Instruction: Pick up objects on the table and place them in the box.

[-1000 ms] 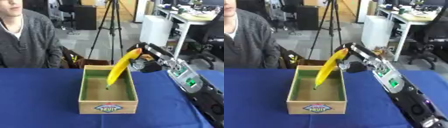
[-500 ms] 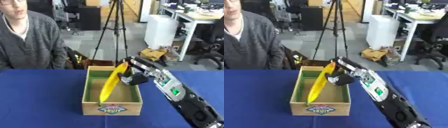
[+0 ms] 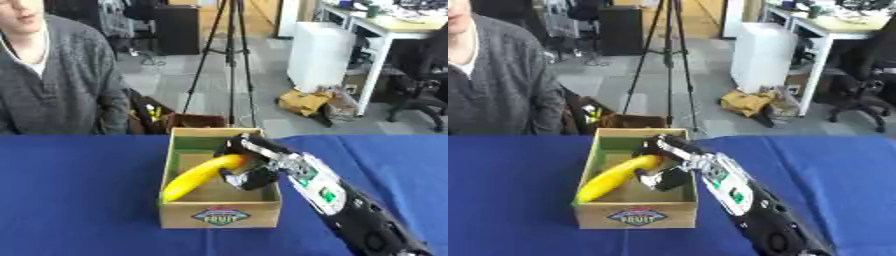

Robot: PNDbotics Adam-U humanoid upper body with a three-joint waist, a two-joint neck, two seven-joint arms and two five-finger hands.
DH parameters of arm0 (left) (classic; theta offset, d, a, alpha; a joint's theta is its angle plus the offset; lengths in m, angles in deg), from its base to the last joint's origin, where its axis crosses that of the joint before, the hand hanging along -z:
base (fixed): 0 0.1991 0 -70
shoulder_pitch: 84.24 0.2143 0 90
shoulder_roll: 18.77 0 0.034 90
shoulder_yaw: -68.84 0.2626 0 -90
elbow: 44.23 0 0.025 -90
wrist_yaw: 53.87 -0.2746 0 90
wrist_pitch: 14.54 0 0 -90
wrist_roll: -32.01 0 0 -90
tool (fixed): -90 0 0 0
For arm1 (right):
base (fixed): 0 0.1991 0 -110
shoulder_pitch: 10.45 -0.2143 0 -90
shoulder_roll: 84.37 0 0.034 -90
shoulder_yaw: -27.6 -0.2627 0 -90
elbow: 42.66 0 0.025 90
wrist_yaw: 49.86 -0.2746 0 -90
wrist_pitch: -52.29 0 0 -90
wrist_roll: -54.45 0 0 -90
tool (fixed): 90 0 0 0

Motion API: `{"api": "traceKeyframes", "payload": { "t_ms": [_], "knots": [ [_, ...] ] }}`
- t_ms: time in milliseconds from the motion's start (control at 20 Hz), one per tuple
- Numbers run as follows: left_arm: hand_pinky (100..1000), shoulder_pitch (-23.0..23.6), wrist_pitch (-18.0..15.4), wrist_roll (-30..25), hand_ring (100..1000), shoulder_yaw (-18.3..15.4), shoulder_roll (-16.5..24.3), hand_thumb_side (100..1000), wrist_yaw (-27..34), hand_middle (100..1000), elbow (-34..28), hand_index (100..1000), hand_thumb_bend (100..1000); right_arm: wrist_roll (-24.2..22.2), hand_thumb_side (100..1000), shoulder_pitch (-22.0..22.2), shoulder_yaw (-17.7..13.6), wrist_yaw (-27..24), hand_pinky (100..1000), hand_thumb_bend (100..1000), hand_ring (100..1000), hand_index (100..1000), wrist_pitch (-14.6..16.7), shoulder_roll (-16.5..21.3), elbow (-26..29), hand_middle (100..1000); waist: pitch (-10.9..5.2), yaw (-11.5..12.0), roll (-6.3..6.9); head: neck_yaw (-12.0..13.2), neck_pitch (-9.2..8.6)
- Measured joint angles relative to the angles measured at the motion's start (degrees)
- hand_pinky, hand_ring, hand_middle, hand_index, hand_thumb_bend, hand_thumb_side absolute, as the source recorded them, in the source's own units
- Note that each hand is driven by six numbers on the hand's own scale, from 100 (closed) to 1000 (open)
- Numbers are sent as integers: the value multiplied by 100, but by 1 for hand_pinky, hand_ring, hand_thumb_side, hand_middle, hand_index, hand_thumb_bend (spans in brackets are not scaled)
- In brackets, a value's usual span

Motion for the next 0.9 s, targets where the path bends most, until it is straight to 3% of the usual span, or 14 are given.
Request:
{"api": "traceKeyframes", "payload": {
  "t_ms": [100, 450, 650, 800, 900],
  "knots": [
    [714, -3, 5, -7, 522, 1, 0, 972, 0, 492, 0, 725, 269, -13, 245, 18, 29, 73, 617, 100, 610, 768, 53, -12, -14, 522, 25, -6, -1, -12, -10],
    [715, -14, 8, -12, 522, 2, -4, 973, -2, 491, 0, 724, 269, -150, 263, 68, 303, 593, 627, 100, 653, 770, 392, -109, -49, 536, 80, -74, -1, -27, -48],
    [715, -15, 8, -13, 522, 2, -6, 972, -2, 491, 0, 723, 270, -100, 371, 71, 333, 935, 654, 100, 775, 794, 552, -169, -106, 650, 80, -107, -1, -32, -59],
    [715, -18, 9, -13, 522, 3, -24, 972, -2, 491, 0, 723, 271, -54, 561, 71, 352, 1090, 748, 100, 964, 828, 661, -203, -140, 832, 80, -124, -1, -33, -91],
    [715, -29, 9, -13, 522, 3, -28, 971, -2, 491, 0, 723, 271, -35, 623, 71, 353, 1151, 817, 100, 1000, 851, 730, -206, -151, 896, 80, -141, -1, -33, -95]
  ]
}}
